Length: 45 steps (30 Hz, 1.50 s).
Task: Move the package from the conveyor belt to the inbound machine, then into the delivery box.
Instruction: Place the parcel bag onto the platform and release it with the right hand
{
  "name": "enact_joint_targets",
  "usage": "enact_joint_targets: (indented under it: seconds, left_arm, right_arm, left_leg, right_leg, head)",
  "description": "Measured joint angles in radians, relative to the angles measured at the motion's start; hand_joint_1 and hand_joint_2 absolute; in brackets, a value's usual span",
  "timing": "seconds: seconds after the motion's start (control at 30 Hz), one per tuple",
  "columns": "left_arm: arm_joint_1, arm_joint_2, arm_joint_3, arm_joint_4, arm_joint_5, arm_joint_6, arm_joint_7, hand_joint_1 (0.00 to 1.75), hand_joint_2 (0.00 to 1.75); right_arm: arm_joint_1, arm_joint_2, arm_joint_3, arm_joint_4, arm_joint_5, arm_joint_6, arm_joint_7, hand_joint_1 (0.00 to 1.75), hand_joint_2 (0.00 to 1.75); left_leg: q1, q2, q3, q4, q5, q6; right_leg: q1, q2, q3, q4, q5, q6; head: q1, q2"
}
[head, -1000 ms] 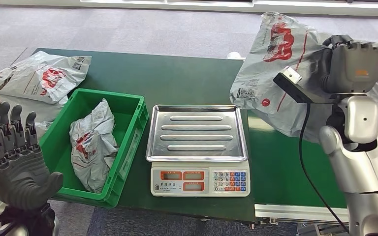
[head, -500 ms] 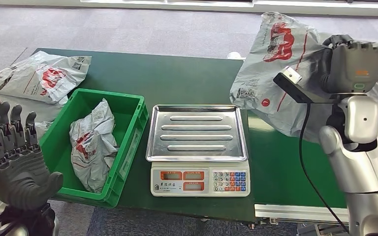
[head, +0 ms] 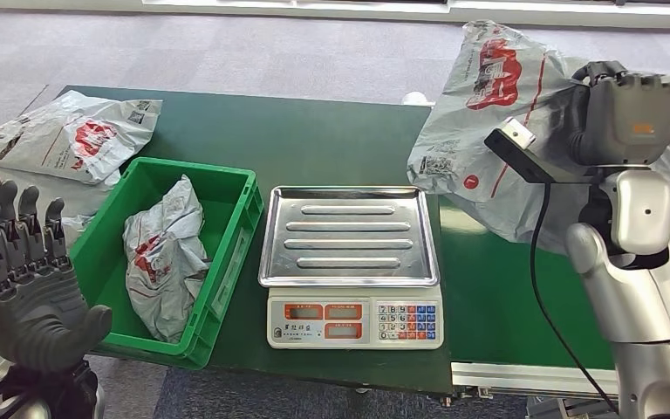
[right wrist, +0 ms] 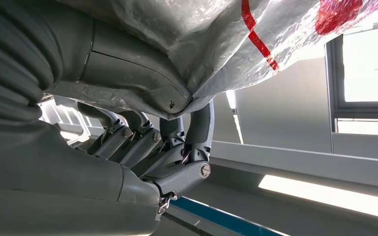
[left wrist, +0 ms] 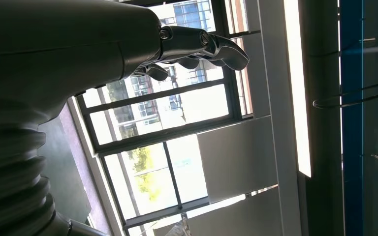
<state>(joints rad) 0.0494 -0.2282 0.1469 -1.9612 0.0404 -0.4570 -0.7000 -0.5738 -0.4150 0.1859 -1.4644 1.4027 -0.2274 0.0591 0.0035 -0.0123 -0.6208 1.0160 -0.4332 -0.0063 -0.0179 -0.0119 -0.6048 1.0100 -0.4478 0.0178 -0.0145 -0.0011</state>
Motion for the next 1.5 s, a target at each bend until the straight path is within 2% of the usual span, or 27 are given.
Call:
enact_joint_targets:
  seconds: [0.27,0.33,0.37,0.4,0.47,0.5,0.57,0.6,0.7,0.8,0.97,1.4,1.5]
  left_arm:
    - [0.0,0.0,0.0,0.0,0.0,0.0,0.0,0.0,1.75]
    - [0.0,0.0,0.0,0.0,0.0,0.005,0.0,0.0,1.75]
    - [0.001,0.0,0.0,-0.001,0.0,0.011,-0.001,0.0,1.75]
    - [0.002,0.0,0.0,-0.001,0.0,0.018,-0.001,0.0,1.75]
    - [-0.002,0.0,-0.002,-0.002,0.001,0.027,-0.001,0.0,1.75]
    - [-0.007,0.0,-0.005,-0.002,0.001,0.028,-0.001,0.0,1.75]
    - [-0.012,0.0,-0.011,-0.002,0.001,0.029,0.0,0.0,1.75]
    - [-0.011,0.0,-0.013,-0.002,0.001,0.03,0.0,0.0,1.75]
    - [-0.006,0.001,-0.014,-0.002,0.001,0.034,0.0,0.0,1.75]
    - [-0.003,0.001,-0.014,-0.002,0.002,0.036,0.0,0.0,1.75]
    - [0.0,0.002,-0.014,-0.002,0.002,0.037,0.0,0.0,1.75]
    - [0.002,0.003,-0.014,-0.002,0.002,0.037,0.0,0.0,1.75]
    - [0.002,0.004,-0.014,-0.002,0.002,0.037,0.0,0.0,1.75]
  right_arm:
    - [0.0,0.0,-0.001,-0.002,0.0,0.0,0.0,1.75,1.75]
    - [-0.002,0.009,0.001,-0.001,-0.019,0.026,-0.028,1.75,1.75]
    - [-0.012,0.036,0.009,0.013,-0.025,0.058,-0.076,1.75,1.75]
    - [-0.032,0.091,0.026,0.05,-0.023,0.091,-0.146,1.75,1.75]
    - [-0.08,0.249,0.108,0.18,0.012,0.121,-0.293,1.75,1.75]
    - [-0.096,0.33,0.171,0.252,0.027,0.111,-0.337,1.75,1.75]
    - [-0.112,0.445,0.283,0.367,0.034,0.085,-0.363,1.75,1.75]
    - [-0.121,0.484,0.311,0.409,0.029,0.074,-0.361,1.75,1.75]
    - [-0.158,0.555,0.35,0.516,0.012,0.053,-0.361,1.75,1.75]
    - [-0.178,0.591,0.376,0.576,0.007,0.047,-0.365,1.75,1.75]
    - [-0.194,0.619,0.396,0.628,0.006,0.046,-0.367,1.75,1.75]
    - [-0.217,0.63,0.426,0.68,-0.014,0.047,-0.364,1.75,1.75]
    - [-0.219,0.63,0.429,0.687,-0.017,0.047,-0.363,0.45,1.75]
  left_leg:
    - [0.0,0.0,0.0,0.0,0.0,0.0]
    - [0.0,0.0,-0.004,-0.001,0.0,0.0]
    - [0.001,0.001,-0.006,-0.002,-0.002,-0.002]
    - [0.001,0.006,-0.005,-0.003,-0.004,-0.005]
    - [0.003,0.025,0.007,-0.004,-0.01,-0.011]
    - [0.004,0.033,0.013,-0.003,-0.01,-0.012]
    - [0.006,0.028,0.018,-0.004,-0.005,-0.014]
    - [0.007,0.02,0.015,-0.004,-0.002,-0.016]
    - [0.009,0.006,0.011,-0.005,0.0,-0.019]
    - [0.009,0.007,0.011,-0.006,-0.001,-0.019]
    - [0.009,0.007,0.011,-0.005,-0.002,-0.019]
    - [0.009,0.007,0.011,-0.005,-0.002,-0.019]
    - [0.009,0.007,0.011,-0.005,-0.002,-0.019]
  right_leg:
    - [0.0,0.0,0.0,0.0,0.0,0.0]
    - [0.0,0.0,0.001,0.0,0.0,0.0]
    - [0.001,0.001,0.003,0.001,-0.001,-0.001]
    - [0.003,0.006,0.004,0.001,-0.001,-0.004]
    - [0.006,0.025,0.005,0.001,0.0,-0.009]
    - [0.007,0.033,0.004,0.001,0.001,-0.011]
    - [0.008,0.028,0.004,0.002,0.0,-0.013]
    - [0.009,0.021,0.003,0.002,-0.001,-0.014]
    - [0.012,0.007,0.004,0.002,-0.003,-0.018]
    - [0.012,0.009,0.004,0.002,-0.003,-0.018]
    - [0.011,0.009,0.004,0.002,-0.003,-0.018]
    - [0.011,0.009,0.004,0.002,-0.003,-0.018]
    - [0.011,0.009,0.004,0.002,-0.003,-0.018]
  head:
    - [0.0,0.0]
    - [0.0,0.0]
    - [0.001,0.0]
    - [0.002,0.0]
    - [0.002,0.0]
    - [0.001,0.0]
    - [0.001,0.0]
    - [0.001,0.0]
    - [0.002,0.0]
    - [0.002,0.0]
    - [0.002,0.0]
    - [0.002,0.0]
    - [0.002,0.0]
